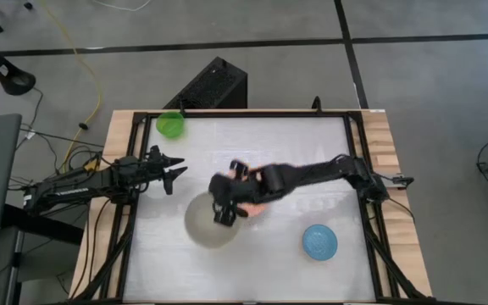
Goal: Nest bowls inside each other
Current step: Stack the gray bowl on top of the pink bowl, then stack the blue bowl on top of the gray bowl
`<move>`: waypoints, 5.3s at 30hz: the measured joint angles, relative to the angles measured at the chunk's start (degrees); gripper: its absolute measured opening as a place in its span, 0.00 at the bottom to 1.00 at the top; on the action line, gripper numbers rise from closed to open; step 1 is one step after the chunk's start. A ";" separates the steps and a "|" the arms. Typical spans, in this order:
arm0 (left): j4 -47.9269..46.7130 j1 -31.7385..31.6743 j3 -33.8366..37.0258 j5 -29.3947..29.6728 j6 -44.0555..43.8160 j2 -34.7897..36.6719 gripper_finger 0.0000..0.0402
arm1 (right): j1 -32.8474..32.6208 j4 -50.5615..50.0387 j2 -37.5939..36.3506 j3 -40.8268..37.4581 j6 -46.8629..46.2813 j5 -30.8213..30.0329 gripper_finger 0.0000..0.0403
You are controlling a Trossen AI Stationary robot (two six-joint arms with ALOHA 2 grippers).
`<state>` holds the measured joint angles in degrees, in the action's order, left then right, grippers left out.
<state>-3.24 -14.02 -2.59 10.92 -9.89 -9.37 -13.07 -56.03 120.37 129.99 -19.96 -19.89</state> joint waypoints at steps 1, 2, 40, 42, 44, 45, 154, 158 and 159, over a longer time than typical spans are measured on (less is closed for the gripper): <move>0.02 0.00 0.00 -0.02 0.00 -0.02 0.39 | 0.98 -1.68 -0.46 0.02 -0.83 0.04 0.02; 0.01 0.00 -0.01 -0.01 0.00 -0.01 0.39 | 1.69 -3.46 -0.74 0.02 -1.45 0.04 0.02; 0.02 -0.01 0.00 -0.01 0.00 0.00 0.39 | 9.35 37.15 -32.24 -65.81 -20.75 -4.47 0.02; 0.00 0.00 0.00 0.01 0.00 -0.02 0.39 | 9.45 37.54 -31.62 -65.68 -20.97 -4.47 0.02; 0.02 0.00 0.00 -0.02 0.00 -0.02 0.39 | 9.46 37.78 -30.52 -65.68 -21.00 -4.44 0.02; 0.02 0.00 0.00 -0.06 0.00 -0.02 0.39 | 9.46 37.79 -29.99 -65.68 -21.02 -4.44 0.02; 0.02 -0.01 0.00 0.00 0.00 -0.06 0.39 | -2.65 71.41 -33.96 -79.28 -0.40 -7.95 0.01; 0.02 0.00 0.00 0.00 0.00 -0.07 0.39 | -5.53 72.48 -33.96 -79.28 -1.14 -7.23 0.01; 0.02 0.00 0.00 0.00 0.00 -0.06 0.39 | -5.68 72.60 -33.96 -79.28 -2.17 -7.33 0.01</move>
<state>-3.22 -14.02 -2.59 10.92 -9.89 -9.43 -18.75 16.58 86.41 50.72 -22.13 -27.22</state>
